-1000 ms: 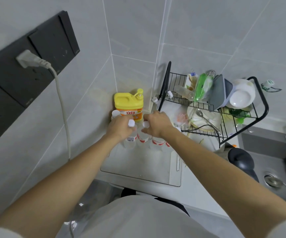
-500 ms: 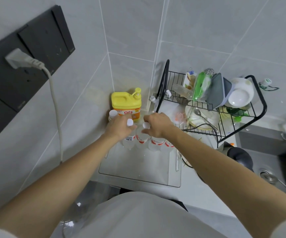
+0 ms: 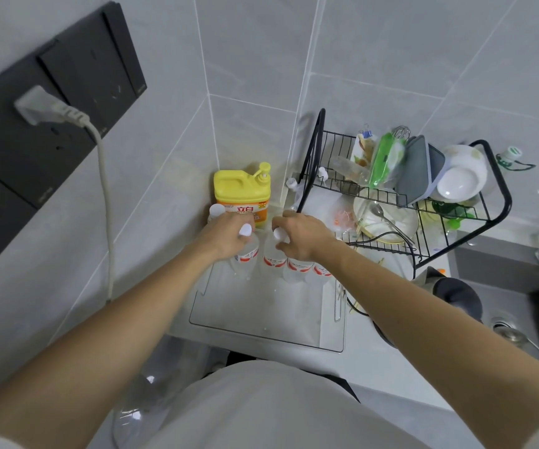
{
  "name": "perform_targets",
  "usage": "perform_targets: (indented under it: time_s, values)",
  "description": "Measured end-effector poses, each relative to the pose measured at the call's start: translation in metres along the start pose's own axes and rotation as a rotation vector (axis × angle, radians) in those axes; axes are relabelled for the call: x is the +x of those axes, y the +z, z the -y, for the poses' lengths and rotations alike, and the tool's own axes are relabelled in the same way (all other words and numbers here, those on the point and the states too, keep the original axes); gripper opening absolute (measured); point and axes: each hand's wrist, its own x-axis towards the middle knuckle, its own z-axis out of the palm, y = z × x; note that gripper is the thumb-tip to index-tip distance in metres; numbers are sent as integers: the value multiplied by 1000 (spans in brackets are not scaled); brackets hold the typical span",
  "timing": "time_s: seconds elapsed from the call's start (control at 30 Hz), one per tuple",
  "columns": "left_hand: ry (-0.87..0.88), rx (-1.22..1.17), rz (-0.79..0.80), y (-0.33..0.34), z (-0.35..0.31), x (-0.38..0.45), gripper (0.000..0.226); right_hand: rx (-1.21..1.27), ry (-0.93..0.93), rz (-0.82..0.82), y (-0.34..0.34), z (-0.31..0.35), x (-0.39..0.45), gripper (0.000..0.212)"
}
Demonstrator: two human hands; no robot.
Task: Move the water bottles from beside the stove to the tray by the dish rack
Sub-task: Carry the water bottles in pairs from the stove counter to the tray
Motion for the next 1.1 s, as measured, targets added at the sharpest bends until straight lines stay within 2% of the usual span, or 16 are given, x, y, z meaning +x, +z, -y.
perform_targets:
  time_s: [0.23,0.33,0.43,0.6,0.8,1.1]
  values:
    - [116,132,118,-7,-1,1,19,1,20,-23,5,-1,3,41]
    - [88,188,84,-5,-13,3,16,5,6,-36,6,0,3,41]
    - [47,246,30,-3,-24,3,23,-1,0,-45,5,-1,3,40]
    - [55,203,-39,-1,-27,3,18,0,-4,-31,3,-2,4,39]
    - [79,231,-19,2,-29,6,35,19,-8,-44,5,-10,5,38]
    - [96,236,63,-1,-24,6,47,81,-16,-46,10,-15,2,40]
